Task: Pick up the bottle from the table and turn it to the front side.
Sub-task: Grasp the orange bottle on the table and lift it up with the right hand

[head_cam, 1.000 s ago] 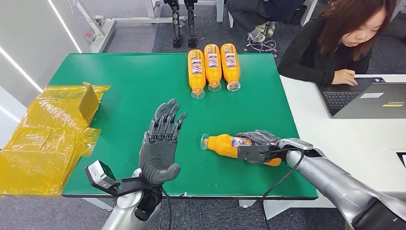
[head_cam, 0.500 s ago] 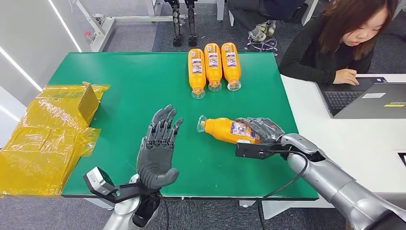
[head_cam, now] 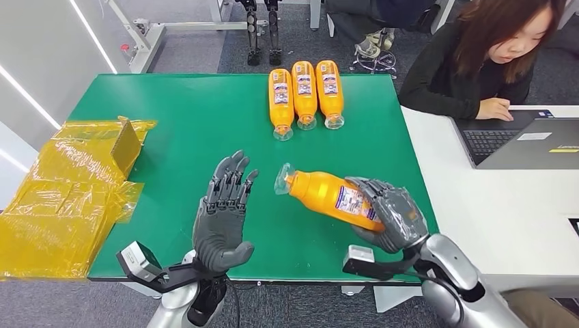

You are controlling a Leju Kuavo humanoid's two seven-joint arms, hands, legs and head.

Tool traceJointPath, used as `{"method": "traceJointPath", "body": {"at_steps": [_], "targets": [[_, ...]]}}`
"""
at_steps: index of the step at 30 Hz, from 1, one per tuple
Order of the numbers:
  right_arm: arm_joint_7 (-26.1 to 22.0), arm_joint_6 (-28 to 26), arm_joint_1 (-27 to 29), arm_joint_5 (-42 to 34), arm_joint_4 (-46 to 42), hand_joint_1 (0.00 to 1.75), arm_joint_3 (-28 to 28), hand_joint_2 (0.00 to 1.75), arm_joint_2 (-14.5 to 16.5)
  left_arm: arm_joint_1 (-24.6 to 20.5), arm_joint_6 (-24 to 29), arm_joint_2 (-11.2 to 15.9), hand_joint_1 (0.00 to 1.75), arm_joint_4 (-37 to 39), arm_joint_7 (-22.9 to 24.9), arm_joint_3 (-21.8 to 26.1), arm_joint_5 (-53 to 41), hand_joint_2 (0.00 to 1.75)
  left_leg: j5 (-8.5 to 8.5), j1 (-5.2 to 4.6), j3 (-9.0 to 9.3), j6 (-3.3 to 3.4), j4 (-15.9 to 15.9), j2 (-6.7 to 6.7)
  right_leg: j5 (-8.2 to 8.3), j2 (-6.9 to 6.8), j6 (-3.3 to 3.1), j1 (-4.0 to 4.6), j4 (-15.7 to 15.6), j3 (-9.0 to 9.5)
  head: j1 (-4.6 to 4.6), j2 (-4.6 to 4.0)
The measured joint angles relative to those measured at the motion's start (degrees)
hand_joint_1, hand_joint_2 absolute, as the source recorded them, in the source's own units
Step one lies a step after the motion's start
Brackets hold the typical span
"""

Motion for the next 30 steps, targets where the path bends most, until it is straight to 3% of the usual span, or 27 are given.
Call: {"method": "traceJointPath", "body": {"at_steps": [4,9,21,30], "targets": [[-2.3,-3.0,6.7,2.5,-3.3,1.75,-2.0,1.75,3.6,-0.1,0.7,-0.1,0.00,0.0,0.0,0.0,-0.3,1.75,-0.01,0.00,0.00,-0.01,0.0,0.05,-0.01,0.04,-0.01,0.00,0.0,-0.04,-0.01,0.01],[-5.3,-3.0,10.6,0.9,-5.3,1.75,-2.2,1.75,8.5,-0.4,0.8,-0.2,0.00,0.0,0.0,0.1,-0.6,1.75,0.01,0.01,0.01,-0.02,0.0,0.07,-0.01,0.07,-0.02,0.00,0.0,-0.05,-0.01,0.01],[-9.9,-2.1,13.6,-1.0,-8.8,1.75,-2.8,1.75,18.9,-1.0,-0.3,-1.6,0.00,0.0,0.0,0.8,-1.2,1.75,0.02,0.00,0.01,-0.03,0.0,0.12,-0.01,0.10,-0.02,-0.01,0.0,-0.05,0.00,0.01],[-11.7,3.5,14.1,-3.7,-6.5,1.75,-1.9,1.75,25.2,-1.1,-1.5,-2.5,0.00,-1.5,1.7,0.8,-0.7,1.75,0.02,0.01,0.00,-0.04,-0.1,0.13,-0.01,0.10,-0.02,0.00,0.0,-0.05,-0.01,-0.01]]}}
